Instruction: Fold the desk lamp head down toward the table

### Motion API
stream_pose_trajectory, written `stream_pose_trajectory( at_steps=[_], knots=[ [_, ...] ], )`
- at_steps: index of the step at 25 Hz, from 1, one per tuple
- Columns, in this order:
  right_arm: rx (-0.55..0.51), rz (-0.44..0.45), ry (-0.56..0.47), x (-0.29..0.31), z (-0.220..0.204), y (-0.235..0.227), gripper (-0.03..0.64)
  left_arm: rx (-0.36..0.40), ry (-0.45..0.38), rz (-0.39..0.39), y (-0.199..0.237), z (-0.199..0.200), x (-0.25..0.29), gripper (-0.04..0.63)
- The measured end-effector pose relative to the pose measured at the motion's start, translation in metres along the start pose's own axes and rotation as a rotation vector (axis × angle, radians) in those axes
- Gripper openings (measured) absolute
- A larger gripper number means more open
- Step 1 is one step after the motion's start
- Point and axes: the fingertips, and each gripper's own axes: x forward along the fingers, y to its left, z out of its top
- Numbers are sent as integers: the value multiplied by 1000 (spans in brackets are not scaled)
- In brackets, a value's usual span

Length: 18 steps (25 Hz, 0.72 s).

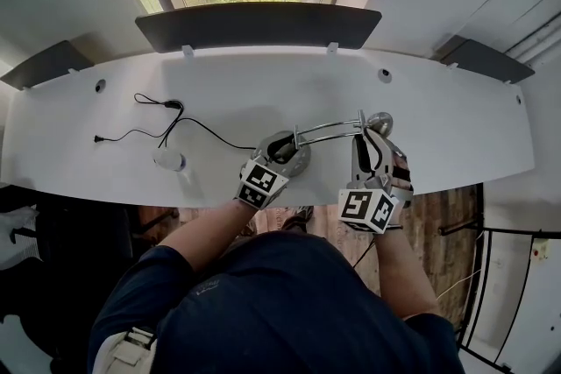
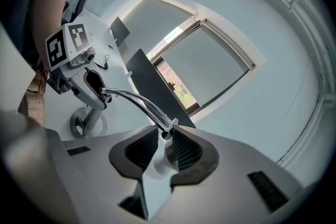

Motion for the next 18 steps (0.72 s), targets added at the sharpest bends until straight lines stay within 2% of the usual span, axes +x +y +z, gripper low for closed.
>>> stream_pose_trajectory(
  at_steps=[12,18],
  knots=[
    [99,52,35,11,-29,12,91,-12,15,3,0,0,2,124],
    [193,105,83,22,-52,30,87,-25,25,5,0,0,1,124]
  ],
)
